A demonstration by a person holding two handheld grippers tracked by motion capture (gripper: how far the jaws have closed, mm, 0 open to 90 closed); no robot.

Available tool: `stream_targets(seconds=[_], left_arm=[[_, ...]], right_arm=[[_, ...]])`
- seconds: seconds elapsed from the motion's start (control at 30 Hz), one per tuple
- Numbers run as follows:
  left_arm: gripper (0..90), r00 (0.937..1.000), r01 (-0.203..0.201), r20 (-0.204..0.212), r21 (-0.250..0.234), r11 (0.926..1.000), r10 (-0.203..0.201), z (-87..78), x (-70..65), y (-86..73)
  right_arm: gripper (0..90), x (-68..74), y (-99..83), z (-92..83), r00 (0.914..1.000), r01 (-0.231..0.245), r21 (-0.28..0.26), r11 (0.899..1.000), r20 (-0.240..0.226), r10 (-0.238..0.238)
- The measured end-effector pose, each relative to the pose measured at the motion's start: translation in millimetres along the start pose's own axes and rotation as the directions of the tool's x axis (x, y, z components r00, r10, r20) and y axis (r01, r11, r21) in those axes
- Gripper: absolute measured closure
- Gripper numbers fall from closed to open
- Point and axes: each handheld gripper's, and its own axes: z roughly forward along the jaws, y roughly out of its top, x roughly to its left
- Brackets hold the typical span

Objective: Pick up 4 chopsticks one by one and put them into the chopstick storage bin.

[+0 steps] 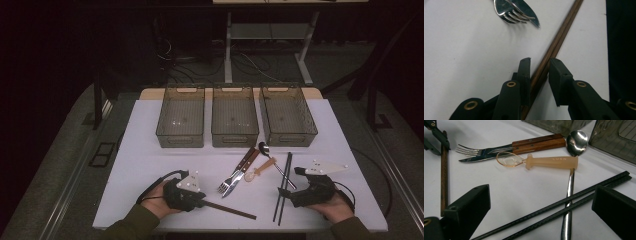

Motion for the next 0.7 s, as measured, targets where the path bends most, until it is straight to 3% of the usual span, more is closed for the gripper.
stream_targets(seconds=[0.2,0.3,0.5,0.7], left_arm=[[70.4,1.0,-0.005,-0.001,0.0,1.0,0.005,-0.1,-2.3,-0.6],[57.4,1.0,0.001,-0.002,-0.004,1.0,-0.001,0.3,-1.3,1.6],[54.8,0.9995,-0.031,0.009,-0.069,0.9972,0.031,1.6,-8.9,20.7],[62.9,0.9921,-0.066,0.098,-0.124,0.9901,0.078,16.2,-16.6,54.3]], right_arm=[[1.6,0.0,0.0,0.0,1.0,0.001,0.0,1.0,0.0,-0.001],[1.6,0.1,0.0,-0.3,1.0,-0.001,0.0,1.0,0.001,0.001],[1.6,-0.2,0.1,0.3,1.0,0.004,0.0,1.0,0.0,-0.004],[1.6,0.5,0.0,0.9,1.0,0.003,0.003,1.0,-0.001,-0.003]])
